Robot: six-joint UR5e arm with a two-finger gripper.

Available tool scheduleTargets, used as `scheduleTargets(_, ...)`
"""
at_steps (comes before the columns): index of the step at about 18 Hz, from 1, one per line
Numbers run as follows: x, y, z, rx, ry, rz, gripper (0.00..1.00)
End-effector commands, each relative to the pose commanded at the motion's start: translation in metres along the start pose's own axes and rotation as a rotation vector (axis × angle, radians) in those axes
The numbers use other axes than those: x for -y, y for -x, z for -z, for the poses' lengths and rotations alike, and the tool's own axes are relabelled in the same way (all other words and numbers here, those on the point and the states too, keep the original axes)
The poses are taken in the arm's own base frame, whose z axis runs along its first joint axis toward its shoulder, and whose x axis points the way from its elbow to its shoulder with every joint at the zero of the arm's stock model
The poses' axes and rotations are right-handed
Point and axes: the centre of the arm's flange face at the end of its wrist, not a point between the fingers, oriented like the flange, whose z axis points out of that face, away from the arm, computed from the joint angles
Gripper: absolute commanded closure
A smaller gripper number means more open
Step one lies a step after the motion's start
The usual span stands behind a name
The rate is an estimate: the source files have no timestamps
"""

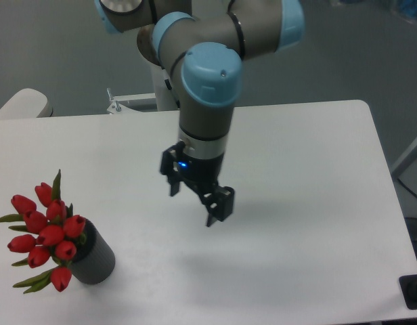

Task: Pick up the flowers from the vase
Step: 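Move the open gripper toward the red tulips in the grey vase, then lower the open gripper around the tulip stems above the vase rim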

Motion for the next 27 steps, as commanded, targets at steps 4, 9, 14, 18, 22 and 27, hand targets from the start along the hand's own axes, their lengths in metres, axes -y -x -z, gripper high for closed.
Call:
scheduleTargets(4,-0.005,-0.020,-0.014,-0.133,-0.170,0.037,0.00)
scheduleTargets(9,-0.019,-0.035,-0.018,-0.270,-0.300,0.078,0.00)
scheduleTargets(14,-0.020,-0.050,-0.028,-0.331,-0.332,0.090,0.00)
scheduleTargets(18,-0.008,-0.048,-0.031,-0.299,-0.438,0.004,0.00)
scheduleTargets(22,-0.003,-0.053,-0.038,-0.297,-0.446,-0.047,0.00)
scheduleTargets(27,-0.003,-0.051,-0.043,-0.292,-0.450,-0.075,0.00)
